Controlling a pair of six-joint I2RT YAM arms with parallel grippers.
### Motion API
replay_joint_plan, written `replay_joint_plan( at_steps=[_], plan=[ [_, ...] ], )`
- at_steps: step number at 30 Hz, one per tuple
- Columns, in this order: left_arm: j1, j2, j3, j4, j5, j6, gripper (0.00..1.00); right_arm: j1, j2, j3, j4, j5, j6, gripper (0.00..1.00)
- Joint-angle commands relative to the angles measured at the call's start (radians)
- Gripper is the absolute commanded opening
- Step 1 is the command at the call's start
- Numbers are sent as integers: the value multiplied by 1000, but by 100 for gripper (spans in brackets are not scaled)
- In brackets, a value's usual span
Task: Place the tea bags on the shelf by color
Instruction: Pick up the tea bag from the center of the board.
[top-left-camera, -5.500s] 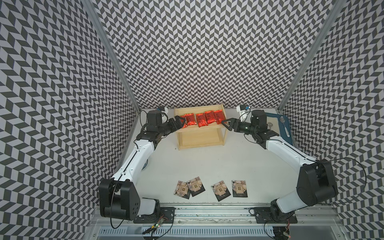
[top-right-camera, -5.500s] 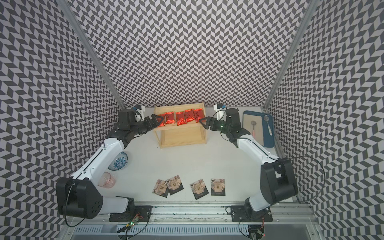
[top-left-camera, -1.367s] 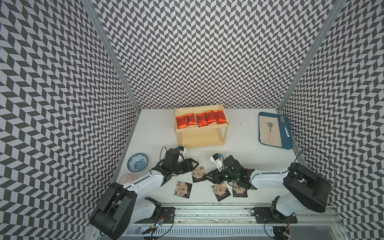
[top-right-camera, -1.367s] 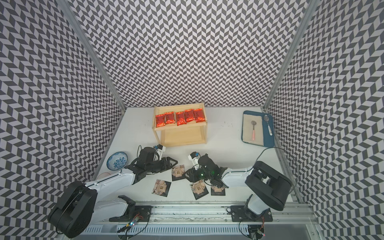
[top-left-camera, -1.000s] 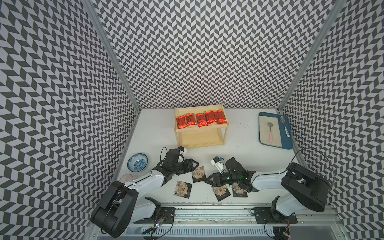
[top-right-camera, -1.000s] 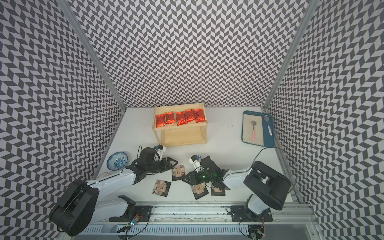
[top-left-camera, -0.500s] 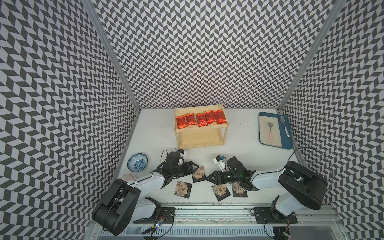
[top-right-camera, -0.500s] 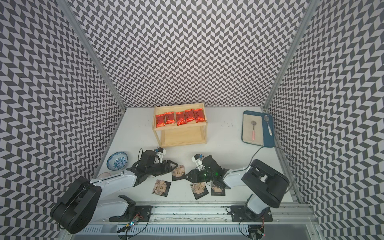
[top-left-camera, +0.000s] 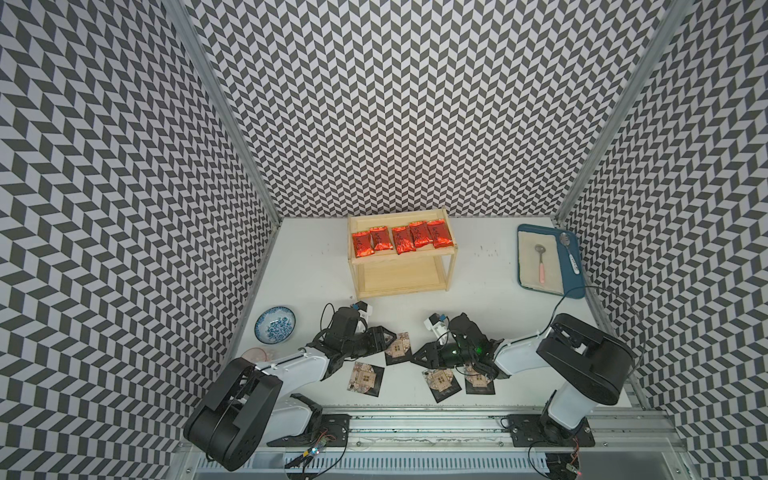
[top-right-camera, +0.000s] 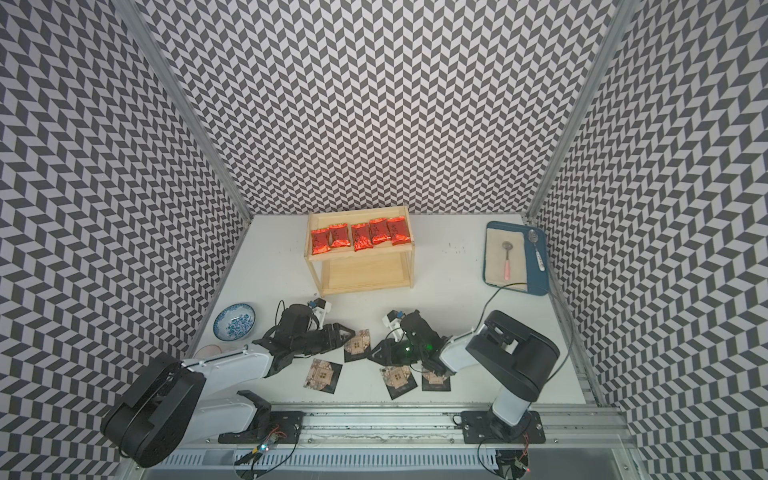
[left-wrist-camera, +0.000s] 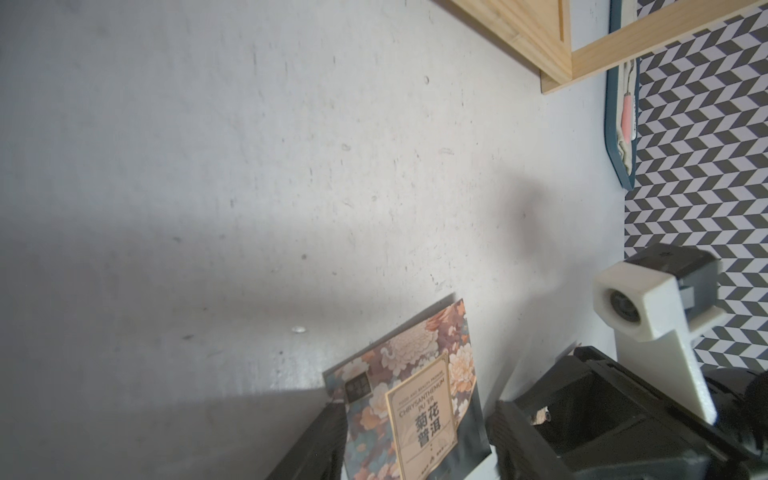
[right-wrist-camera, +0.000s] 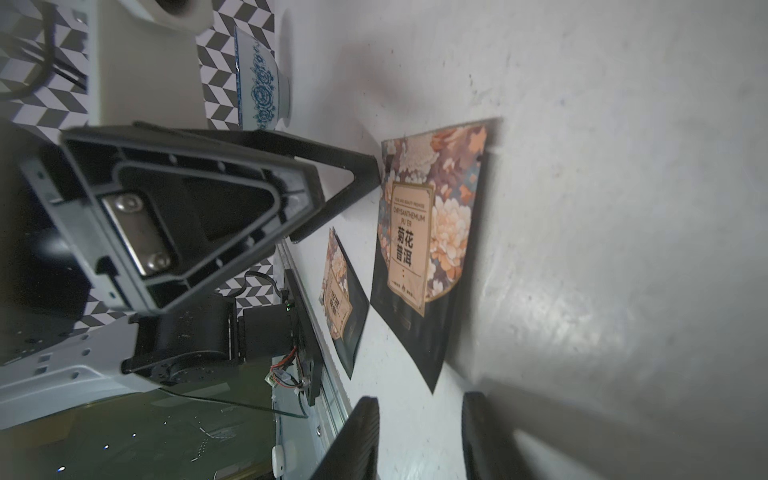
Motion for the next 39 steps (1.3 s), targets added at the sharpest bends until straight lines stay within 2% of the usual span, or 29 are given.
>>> replay_joint_plan(
  at_steps=[1, 6, 11, 14, 22, 26, 29, 34, 36, 39],
  plan=[
    [-5, -6, -19, -1, -20, 3, 61, -10, 44, 19, 71, -29, 40, 38],
    [-6, -12, -24, -6, -23, 1, 61, -19, 52, 33, 99, -36, 66, 34],
    [-6, -18, -28, -6, -26, -1, 61, -24, 49, 39, 131, -33, 83, 22],
    [-5, -17, -29, -6, -26, -1, 61, -25, 63, 45, 160, -41, 98, 18],
    [-6, -15, -37, -1, -26, -3, 61, -26, 100, 75, 161, -37, 109, 16],
    [-3, -32, -30, -22, -34, 3, 61, -31, 92, 71, 163, -25, 102, 6],
    [4, -72, 7, -98, -61, 20, 61, -38, 52, 59, 140, 2, 75, 0],
    [46, -199, 143, -344, -128, 32, 68, -41, -52, 61, 71, 87, -52, 0],
    [85, -250, 212, -460, -163, 58, 69, -41, -85, 56, 74, 122, -98, 0],
    [165, -306, 271, -542, -146, 83, 69, -41, -107, 69, 97, 155, -168, 0]
  ],
)
